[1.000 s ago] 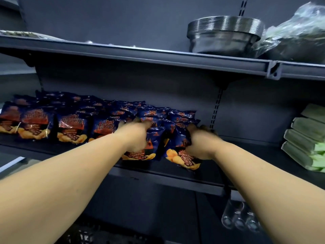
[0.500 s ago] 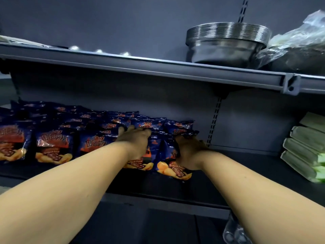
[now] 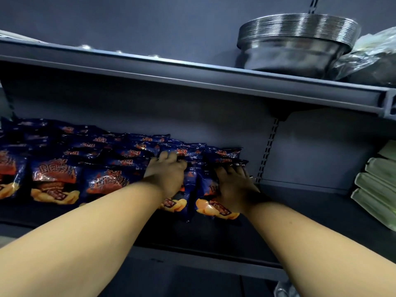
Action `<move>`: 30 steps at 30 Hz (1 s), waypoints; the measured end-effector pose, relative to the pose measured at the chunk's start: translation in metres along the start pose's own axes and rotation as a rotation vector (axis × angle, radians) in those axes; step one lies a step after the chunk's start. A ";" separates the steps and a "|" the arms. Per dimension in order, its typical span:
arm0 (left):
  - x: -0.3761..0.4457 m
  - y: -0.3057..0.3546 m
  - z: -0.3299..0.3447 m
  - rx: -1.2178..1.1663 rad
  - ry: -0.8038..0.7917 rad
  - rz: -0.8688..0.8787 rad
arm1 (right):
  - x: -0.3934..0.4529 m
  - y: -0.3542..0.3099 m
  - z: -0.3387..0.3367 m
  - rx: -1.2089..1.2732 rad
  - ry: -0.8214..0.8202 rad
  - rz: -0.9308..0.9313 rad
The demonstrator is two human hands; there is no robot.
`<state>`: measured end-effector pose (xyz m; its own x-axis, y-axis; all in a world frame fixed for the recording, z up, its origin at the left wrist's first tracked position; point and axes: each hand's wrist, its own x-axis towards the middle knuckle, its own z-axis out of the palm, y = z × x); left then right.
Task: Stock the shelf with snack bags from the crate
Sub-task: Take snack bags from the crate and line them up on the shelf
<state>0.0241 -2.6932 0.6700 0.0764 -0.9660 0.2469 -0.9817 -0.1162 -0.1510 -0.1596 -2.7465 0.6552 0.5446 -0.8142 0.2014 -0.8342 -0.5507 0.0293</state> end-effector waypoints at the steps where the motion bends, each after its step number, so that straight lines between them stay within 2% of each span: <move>1: 0.001 0.000 0.003 -0.010 -0.002 -0.008 | 0.001 0.000 0.003 -0.005 0.011 0.002; 10: -0.002 -0.001 0.010 -0.092 0.032 -0.040 | -0.001 -0.007 0.001 -0.009 -0.039 0.080; 20: -0.018 0.001 0.005 -0.153 0.086 -0.066 | -0.008 -0.012 -0.013 -0.004 0.008 0.090; 30: -0.038 0.018 -0.020 -0.195 0.050 -0.094 | -0.030 -0.022 -0.030 0.014 -0.035 0.088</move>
<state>-0.0004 -2.6537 0.6771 0.1650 -0.9399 0.2989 -0.9862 -0.1534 0.0620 -0.1598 -2.7045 0.6776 0.4719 -0.8655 0.1679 -0.8779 -0.4789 -0.0012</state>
